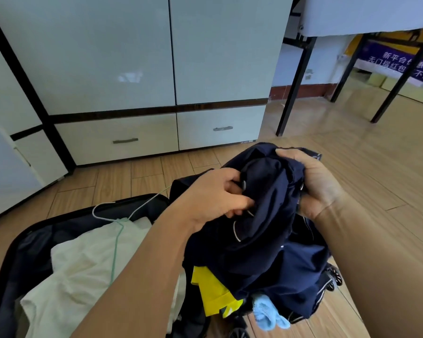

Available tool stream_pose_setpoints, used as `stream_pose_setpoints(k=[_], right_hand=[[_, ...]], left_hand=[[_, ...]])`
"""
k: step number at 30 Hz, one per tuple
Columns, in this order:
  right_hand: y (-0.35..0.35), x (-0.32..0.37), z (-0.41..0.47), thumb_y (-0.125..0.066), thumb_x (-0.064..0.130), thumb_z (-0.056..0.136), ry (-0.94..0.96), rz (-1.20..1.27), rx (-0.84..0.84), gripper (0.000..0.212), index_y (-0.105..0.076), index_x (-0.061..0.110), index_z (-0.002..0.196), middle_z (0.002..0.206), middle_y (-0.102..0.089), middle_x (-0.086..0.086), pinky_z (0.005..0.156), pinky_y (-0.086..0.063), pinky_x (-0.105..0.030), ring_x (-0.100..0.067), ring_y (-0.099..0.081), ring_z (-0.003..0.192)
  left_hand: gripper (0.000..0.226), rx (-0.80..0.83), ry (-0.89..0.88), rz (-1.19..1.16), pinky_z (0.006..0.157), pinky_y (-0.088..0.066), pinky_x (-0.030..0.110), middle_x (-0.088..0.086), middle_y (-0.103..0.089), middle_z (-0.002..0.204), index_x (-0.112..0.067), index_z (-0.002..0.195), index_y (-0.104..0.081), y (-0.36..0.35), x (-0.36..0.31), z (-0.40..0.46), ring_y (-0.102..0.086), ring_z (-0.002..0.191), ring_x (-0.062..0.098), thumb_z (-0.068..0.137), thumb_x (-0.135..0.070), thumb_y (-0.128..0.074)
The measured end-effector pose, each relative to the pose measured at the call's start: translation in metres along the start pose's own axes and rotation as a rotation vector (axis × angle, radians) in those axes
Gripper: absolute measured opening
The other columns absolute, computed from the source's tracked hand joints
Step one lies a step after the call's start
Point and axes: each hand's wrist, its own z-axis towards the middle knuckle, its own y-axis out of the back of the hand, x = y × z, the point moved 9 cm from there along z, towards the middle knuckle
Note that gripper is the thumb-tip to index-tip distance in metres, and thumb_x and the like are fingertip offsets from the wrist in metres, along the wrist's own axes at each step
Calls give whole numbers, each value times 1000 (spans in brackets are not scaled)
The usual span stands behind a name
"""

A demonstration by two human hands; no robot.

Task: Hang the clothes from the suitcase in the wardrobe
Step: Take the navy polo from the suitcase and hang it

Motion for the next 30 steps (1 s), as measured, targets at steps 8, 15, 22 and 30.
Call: stream_pose_setpoints(k=[8,15,22,30], right_hand=[[87,0,9,-65,15,84,71,59,-681,9,-58,16,91,78,-59,-1,48,-39,-25,-17,-55,59],[19,-39,20,-62,60,82,-121,-21,-314,48,-65,12,85,83,-71,-5,75,-52,-39,-23,-67,83],[-17,-51,28,-46,35,93,-57,103,-155,35,-43,14,66,75,-50,-7,82,-44,-36,-19,-54,75],[-7,-45,35,-46,59,90,-140,-231,-204,51,-61,11,98,93,-65,-4,72,-49,-36,-19,-62,84]], left_hand=[[22,-847,-30,-705,49,-41,17,3,-59,76,-16,88,-54,138,52,-23,-53,54,8,92,6,-51],[30,-852,754,175,72,-44,36,20,-60,107,-1,106,-57,178,215,-73,-57,94,35,84,-19,-65],[23,-470,1076,533,71,-43,30,10,-58,104,-5,108,-55,139,284,-115,-54,90,27,87,-13,-51],[16,-721,665,15,70,-48,37,6,-56,68,-4,92,-68,134,239,-97,-53,71,26,91,-11,-53]])
